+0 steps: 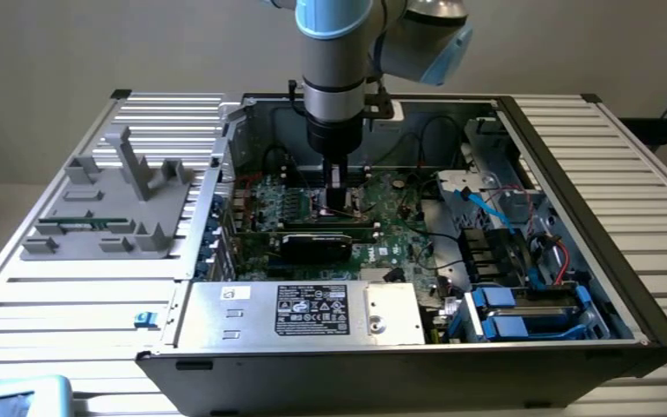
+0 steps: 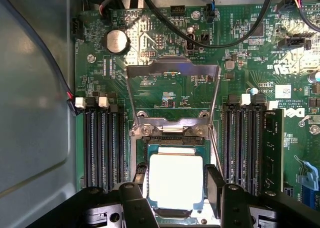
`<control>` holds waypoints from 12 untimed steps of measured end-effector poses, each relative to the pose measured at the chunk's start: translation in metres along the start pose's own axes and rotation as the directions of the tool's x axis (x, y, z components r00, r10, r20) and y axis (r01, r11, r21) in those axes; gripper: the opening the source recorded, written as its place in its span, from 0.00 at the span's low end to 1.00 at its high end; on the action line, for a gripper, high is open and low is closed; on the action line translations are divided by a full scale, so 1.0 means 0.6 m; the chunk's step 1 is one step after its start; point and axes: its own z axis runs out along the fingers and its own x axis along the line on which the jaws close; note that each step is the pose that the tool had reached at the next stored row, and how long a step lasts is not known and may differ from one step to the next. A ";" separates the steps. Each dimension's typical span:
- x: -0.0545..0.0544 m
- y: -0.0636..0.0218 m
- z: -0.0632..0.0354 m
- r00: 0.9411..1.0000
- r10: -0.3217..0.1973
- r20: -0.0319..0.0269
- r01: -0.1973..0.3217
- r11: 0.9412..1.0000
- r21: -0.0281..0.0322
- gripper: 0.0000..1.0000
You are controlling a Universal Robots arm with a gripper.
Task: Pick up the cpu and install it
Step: 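Place the cpu into insertion slot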
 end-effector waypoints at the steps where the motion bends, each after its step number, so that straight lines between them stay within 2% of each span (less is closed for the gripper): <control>1: 0.000 0.000 0.000 1.000 0.000 0.000 0.000 1.000 0.000 0.55; 12: 0.000 0.000 0.004 1.000 0.000 0.000 0.000 1.000 0.000 0.55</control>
